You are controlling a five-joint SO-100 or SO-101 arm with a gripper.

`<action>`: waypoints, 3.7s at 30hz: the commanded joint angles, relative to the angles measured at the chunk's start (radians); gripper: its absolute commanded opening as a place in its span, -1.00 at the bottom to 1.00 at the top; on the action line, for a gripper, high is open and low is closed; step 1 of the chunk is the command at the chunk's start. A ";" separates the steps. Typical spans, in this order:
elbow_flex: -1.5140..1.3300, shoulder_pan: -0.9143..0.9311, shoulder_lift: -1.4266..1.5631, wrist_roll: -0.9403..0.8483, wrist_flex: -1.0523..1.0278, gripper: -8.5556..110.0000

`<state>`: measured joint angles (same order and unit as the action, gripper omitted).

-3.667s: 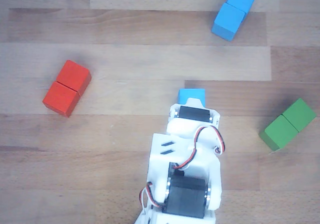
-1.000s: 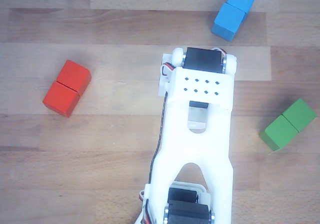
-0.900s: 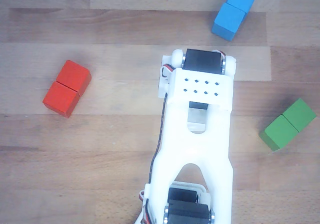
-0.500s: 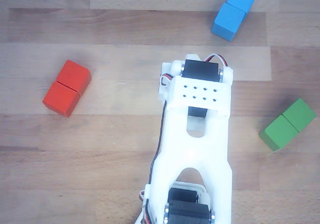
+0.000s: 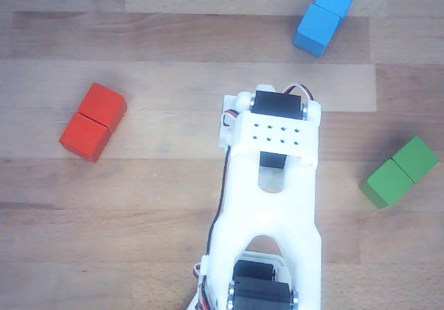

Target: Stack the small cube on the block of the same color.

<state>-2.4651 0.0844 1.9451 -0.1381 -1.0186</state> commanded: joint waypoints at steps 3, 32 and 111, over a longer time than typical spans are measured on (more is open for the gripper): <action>0.011 0.008 0.006 0.009 0.026 -0.51; 0.239 0.006 0.023 -0.005 -0.121 -0.83; 1.293 0.137 -0.752 -0.005 -0.287 -0.51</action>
<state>-1.2701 0.2163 1.1658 -0.1381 -1.3223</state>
